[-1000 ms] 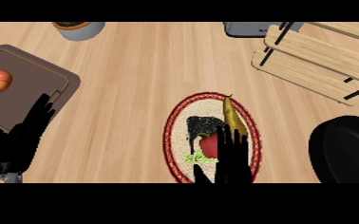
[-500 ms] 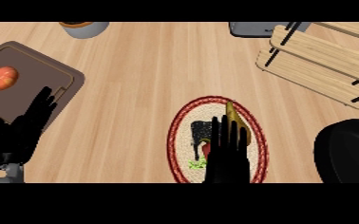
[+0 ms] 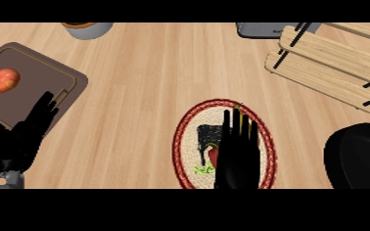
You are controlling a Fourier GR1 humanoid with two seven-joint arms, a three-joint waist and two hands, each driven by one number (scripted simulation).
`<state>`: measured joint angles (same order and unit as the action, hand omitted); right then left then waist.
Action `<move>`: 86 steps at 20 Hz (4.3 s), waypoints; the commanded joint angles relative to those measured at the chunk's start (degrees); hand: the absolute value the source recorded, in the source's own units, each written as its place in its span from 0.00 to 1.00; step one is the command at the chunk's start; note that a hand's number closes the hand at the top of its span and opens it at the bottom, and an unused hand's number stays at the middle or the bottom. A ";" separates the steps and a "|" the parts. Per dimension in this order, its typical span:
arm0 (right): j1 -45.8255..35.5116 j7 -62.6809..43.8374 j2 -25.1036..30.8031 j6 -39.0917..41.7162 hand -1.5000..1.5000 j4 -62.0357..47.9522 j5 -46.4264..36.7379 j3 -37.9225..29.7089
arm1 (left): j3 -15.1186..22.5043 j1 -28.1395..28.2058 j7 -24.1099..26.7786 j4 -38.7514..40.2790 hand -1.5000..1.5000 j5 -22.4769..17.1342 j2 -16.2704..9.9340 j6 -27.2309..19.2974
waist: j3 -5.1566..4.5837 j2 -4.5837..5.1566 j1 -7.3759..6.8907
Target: Pick the bell pepper from the placemat and place it in the tiered shelf
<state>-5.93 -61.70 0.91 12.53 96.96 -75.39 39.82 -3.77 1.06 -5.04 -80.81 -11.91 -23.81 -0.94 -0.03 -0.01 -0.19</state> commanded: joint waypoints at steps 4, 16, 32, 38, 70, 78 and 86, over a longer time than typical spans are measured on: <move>-0.25 -5.81 -0.87 -2.58 0.00 -5.35 -0.06 1.21 | 0.89 0.54 -0.91 -1.85 0.50 2.80 3.29 -1.33 | 0.04 -0.02 -0.04; -2.93 2.12 -0.91 -6.91 0.00 -14.12 1.35 -6.22 | -2.58 2.53 2.09 -0.75 0.50 5.35 4.09 2.62 | 0.03 -0.01 -0.04; -2.81 5.00 -0.49 -9.15 1.00 -12.45 -6.54 -3.83 | -6.26 3.42 -1.98 -5.16 0.50 4.23 3.54 6.63 | 0.03 -0.07 -0.07; -8.42 28.32 14.96 -2.62 1.00 -5.98 16.81 -23.58 | -5.08 -1.74 -3.27 -2.00 0.50 6.85 4.72 3.37 | 0.09 0.12 0.39; -28.33 -1.53 26.24 18.28 1.00 34.67 53.16 -60.70 | -6.26 0.62 -1.65 -2.63 0.50 8.08 7.85 4.95 | -0.02 -0.17 0.10; -37.20 -0.83 39.28 23.69 1.00 21.10 53.19 -61.54 | -6.62 -0.56 -2.97 -3.42 0.50 8.70 7.00 4.67 | -0.07 -0.19 -0.18; -37.48 9.83 42.20 17.87 1.00 8.64 44.92 -58.39 | -6.40 -0.40 -1.59 -1.45 0.50 8.76 7.93 6.02 | 0.00 0.11 -0.47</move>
<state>-44.05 -53.06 41.81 32.62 110.55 -26.09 -20.00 -10.68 -0.63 -6.91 -81.54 -3.59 -16.44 4.79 -0.08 -0.01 -0.46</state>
